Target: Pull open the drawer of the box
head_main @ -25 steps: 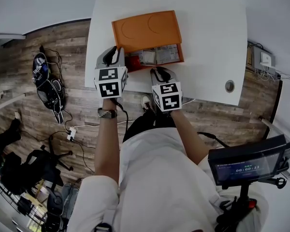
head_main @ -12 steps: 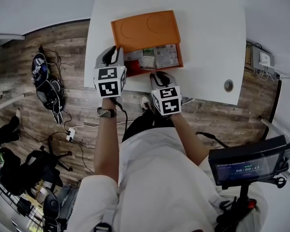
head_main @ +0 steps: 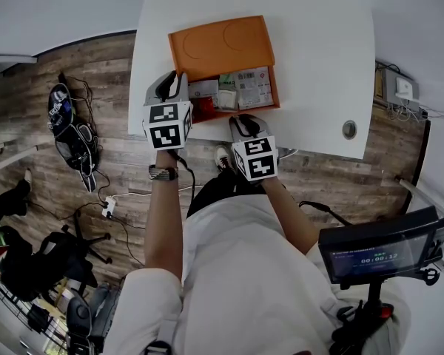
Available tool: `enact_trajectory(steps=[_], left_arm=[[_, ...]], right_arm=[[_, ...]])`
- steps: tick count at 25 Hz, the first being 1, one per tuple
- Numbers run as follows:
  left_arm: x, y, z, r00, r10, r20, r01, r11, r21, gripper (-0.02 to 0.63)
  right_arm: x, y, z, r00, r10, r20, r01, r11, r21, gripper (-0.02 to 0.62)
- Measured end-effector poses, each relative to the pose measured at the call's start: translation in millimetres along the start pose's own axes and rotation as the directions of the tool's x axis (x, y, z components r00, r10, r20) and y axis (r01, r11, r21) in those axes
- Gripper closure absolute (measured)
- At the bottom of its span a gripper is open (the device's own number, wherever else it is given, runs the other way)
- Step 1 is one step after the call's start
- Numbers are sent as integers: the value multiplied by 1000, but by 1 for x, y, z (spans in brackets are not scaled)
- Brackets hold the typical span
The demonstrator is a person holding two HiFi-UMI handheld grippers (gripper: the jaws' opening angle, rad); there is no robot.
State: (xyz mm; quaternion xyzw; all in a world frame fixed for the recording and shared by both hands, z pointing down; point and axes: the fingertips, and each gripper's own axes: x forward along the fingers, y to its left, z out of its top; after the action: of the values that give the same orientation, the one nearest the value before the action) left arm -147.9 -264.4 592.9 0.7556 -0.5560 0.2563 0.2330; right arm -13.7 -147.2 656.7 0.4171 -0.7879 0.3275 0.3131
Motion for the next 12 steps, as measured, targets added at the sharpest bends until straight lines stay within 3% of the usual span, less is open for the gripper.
enact_trajectory(steps=[12], left_arm=[[3,4,3,1000,-3,4,3,1000,-6,535]], right_arm=[[-5,3,-2,1000,4,0,-4,1000,5,526]])
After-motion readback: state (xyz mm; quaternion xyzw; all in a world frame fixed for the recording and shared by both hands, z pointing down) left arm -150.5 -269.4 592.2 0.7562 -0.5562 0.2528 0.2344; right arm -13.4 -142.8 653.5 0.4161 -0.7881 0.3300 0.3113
